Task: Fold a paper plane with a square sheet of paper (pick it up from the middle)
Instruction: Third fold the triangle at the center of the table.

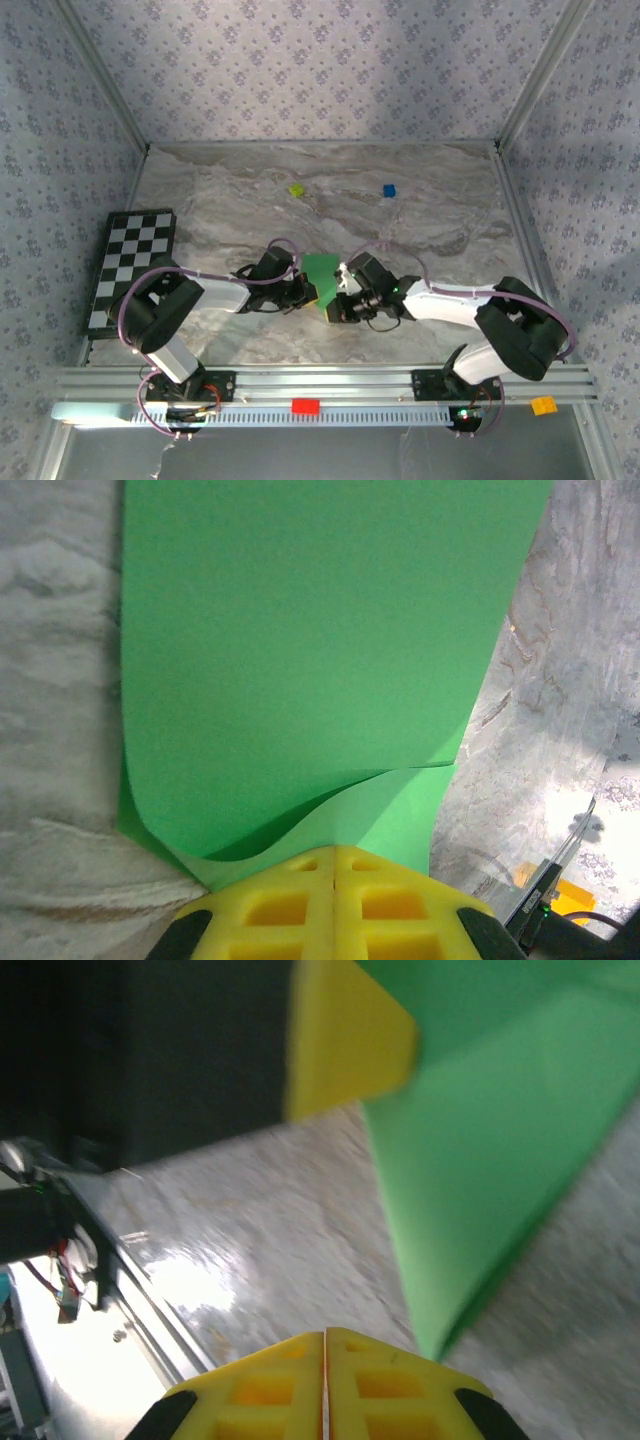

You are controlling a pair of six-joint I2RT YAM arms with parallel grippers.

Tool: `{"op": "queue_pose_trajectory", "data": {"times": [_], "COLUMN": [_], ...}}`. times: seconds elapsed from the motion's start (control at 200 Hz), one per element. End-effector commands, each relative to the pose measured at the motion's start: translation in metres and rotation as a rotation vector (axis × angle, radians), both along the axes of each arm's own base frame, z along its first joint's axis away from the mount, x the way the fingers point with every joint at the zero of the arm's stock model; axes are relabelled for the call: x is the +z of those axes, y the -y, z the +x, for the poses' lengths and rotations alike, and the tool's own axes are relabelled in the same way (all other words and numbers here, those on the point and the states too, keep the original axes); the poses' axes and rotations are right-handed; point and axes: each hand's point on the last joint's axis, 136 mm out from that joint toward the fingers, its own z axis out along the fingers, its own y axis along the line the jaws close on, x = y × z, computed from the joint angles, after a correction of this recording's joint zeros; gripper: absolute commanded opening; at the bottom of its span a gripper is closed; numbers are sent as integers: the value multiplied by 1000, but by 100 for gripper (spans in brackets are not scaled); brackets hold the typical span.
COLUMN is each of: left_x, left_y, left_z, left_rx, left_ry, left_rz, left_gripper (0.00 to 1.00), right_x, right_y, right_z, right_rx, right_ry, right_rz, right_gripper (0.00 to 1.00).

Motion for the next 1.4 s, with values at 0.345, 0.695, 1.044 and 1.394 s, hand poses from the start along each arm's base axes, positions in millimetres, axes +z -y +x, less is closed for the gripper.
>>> {"op": "queue_pose_trajectory", "data": {"times": [0.345, 0.695, 1.044, 1.394], "left_x": [-26, 18, 22, -22], "left_y": [-14, 3, 9, -14], "left_z": [-7, 11, -5, -5], "left_rx": [16, -38, -60, -25], "left_ry": [-47, 82, 48, -36], "left_rz": [103, 48, 38, 182], "left_gripper": [0, 4, 0, 0], "right_x": [-40, -69, -69, -78], "right_y": [0, 29, 28, 35], "right_z": [27, 12, 16, 10], "right_rx": [-129, -184, -191, -202], "right_ry": [-149, -204, -197, -215], "right_rz": [-97, -182, -185, -207], "right_gripper": [6, 4, 2, 1]}}
